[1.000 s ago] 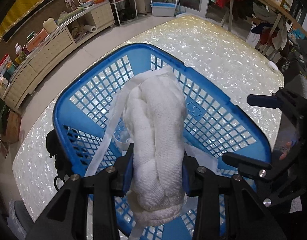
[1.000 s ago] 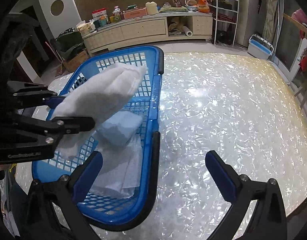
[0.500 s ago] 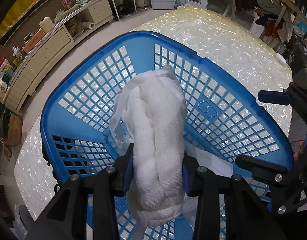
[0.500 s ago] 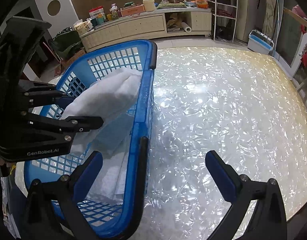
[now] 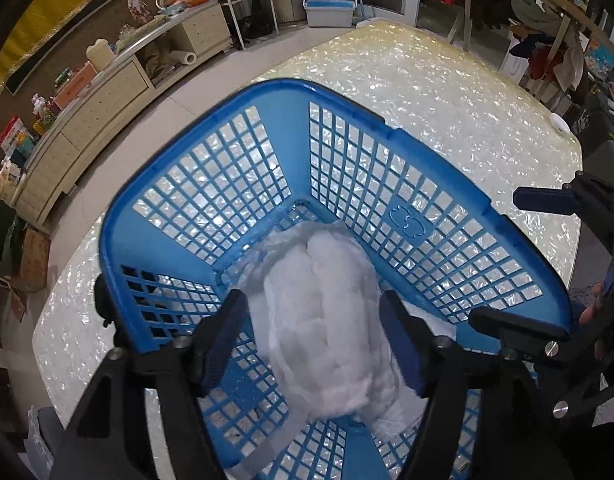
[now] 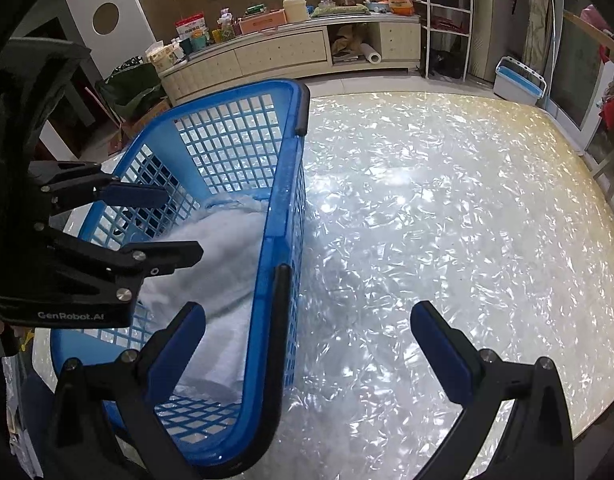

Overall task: Organize soft objects
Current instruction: 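Withdraw the left gripper from the basket back over the table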

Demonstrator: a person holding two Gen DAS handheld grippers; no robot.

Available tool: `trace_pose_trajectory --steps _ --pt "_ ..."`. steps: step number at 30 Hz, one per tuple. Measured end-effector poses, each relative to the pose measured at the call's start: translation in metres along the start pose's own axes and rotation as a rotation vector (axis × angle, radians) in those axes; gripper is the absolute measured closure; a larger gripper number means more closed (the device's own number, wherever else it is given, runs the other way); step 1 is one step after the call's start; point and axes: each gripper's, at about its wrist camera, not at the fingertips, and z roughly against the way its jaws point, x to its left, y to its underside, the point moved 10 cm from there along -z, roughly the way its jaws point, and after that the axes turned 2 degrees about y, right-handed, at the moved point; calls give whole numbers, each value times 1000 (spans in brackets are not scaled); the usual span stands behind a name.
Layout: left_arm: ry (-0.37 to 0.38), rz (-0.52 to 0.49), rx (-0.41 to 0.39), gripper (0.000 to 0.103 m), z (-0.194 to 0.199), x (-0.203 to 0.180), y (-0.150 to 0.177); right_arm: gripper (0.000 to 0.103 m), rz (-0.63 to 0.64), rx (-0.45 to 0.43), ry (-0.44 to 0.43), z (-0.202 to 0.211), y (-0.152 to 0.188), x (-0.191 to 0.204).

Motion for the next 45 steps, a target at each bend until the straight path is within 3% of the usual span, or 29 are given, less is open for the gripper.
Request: trace_pose_trajectory --steps 3,12,19,30,45 --pt "-10 -2 -9 24 10 -1 3 0 -1 -7 -2 6 2 -1" --pt "-34 35 -49 21 47 5 17 0 6 -37 3 27 4 2" --pt "-67 57 -76 11 77 6 35 0 26 -65 2 47 8 15" --pt "-80 150 -133 11 120 20 74 0 76 -87 -18 59 10 44" --pt "-131 295 -143 10 160 67 149 0 153 -93 -74 51 8 101"
